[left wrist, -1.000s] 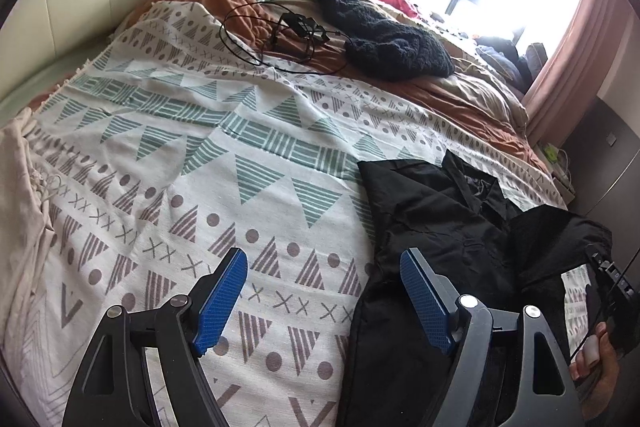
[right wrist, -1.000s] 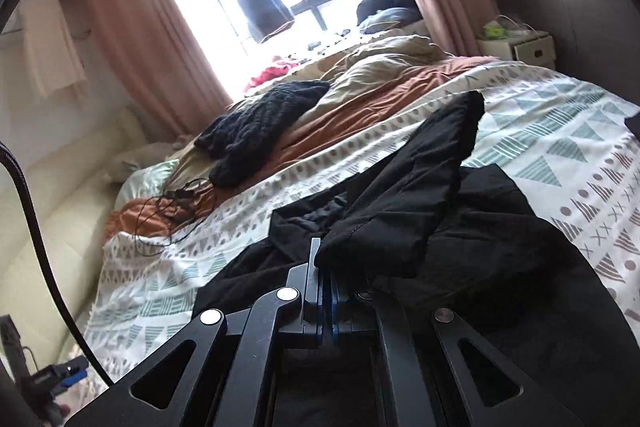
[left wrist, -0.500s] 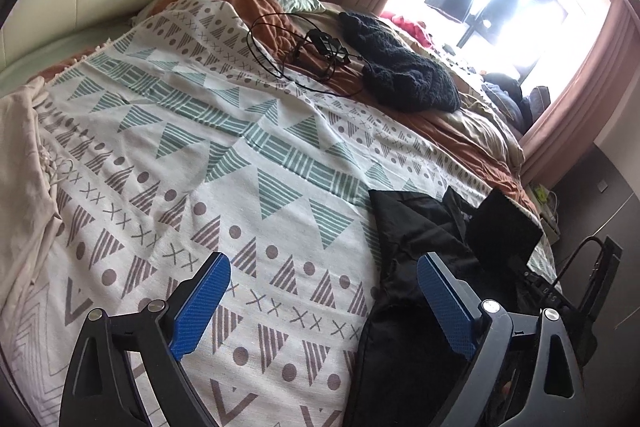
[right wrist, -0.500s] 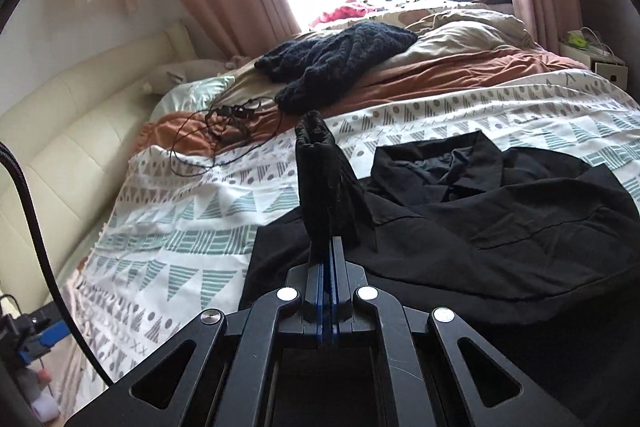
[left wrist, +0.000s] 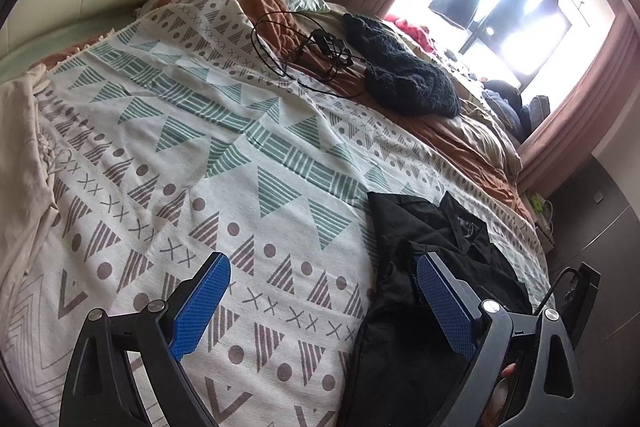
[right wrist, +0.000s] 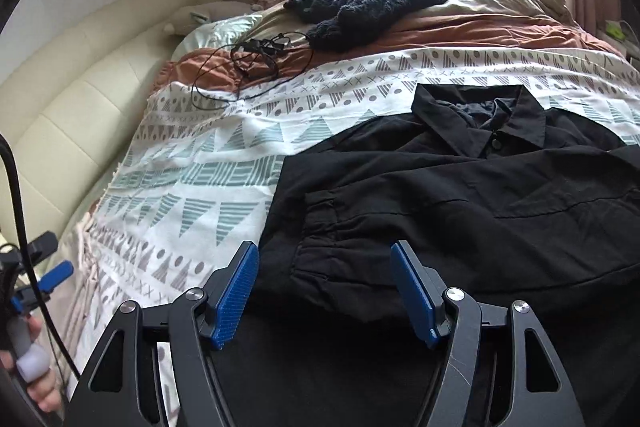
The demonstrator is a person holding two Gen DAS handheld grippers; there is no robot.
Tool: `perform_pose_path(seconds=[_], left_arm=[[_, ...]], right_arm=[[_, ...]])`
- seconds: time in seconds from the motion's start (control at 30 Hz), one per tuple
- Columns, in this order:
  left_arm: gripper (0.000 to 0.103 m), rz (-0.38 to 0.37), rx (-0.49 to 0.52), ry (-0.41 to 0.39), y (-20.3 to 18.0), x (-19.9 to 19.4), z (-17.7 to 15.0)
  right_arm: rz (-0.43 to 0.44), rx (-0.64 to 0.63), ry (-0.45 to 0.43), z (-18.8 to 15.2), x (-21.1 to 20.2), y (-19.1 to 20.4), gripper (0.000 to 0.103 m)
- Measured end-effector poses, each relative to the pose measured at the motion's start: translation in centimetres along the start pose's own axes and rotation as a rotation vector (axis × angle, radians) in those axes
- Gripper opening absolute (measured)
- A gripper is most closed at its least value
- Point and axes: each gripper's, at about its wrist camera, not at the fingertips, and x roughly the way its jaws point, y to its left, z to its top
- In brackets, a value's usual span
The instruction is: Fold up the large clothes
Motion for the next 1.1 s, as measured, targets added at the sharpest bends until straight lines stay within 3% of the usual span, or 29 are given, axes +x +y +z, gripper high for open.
perform_pose_path(seconds=[0.03, 0.1, 0.23, 0.3, 0.33, 0.6, 0.67, 0.77, 0.93, 1.0, 1.1], left_arm=[[0.095, -0.005, -0.001, 0.002, -0.2, 0.1, -0.1], [0.095, -0.009, 0.003, 0.007, -0.4, 0.2, -0.3], [0.095, 0.006, 0.005, 0.008, -0.3, 0.3, -0.2], [0.095, 0.009, 0.001, 0.014, 0.0, 0.5, -0.2], [0.095, 0.01, 0.0, 0.017, 0.1, 0.6, -0.1], [0.095, 0.016, -0.007, 0.022, 0.4, 0.8, -0.1], [0.095, 0.016, 0.003, 0.019, 0.2, 0.9, 0.0], [0.095, -0.021, 0.045, -0.004, -0.9, 0.6, 0.0], [0.095, 0.004, 0.169, -0.069, -4.0, -0.8, -1.3], [0.095, -0.006, 0.2, -0.068, -5.0, -1.2, -2.2], [0.095, -0.037, 0.195, -0.03, -5.8, -1.9, -3.5]], right_arm=[[-0.003, -0.006, 0.02, -0.2, 0.4, 0.1, 0.067], [-0.005, -0.029, 0.062, -0.7, 1.5, 0.7, 0.056], [-0.056, -0.117, 0.148, -2.1, 4.4, 2.1, 0.049], [-0.084, -0.141, 0.198, -2.7, 6.3, 2.5, 0.031], [-0.094, -0.148, 0.213, -2.9, 7.1, 2.6, 0.029], [-0.098, -0.132, 0.211, -2.0, 8.0, 2.4, 0.024], [-0.075, -0.11, 0.206, -1.8, 7.2, 2.1, 0.03], [-0.071, -0.083, 0.171, -1.8, 4.7, 1.3, 0.051], [-0.094, -0.04, 0.095, -2.1, -0.8, -1.1, 0.064], [-0.093, -0.019, 0.067, -2.4, -2.9, -2.2, 0.078], [-0.103, -0.002, 0.038, -3.4, -6.5, -3.8, 0.08]])
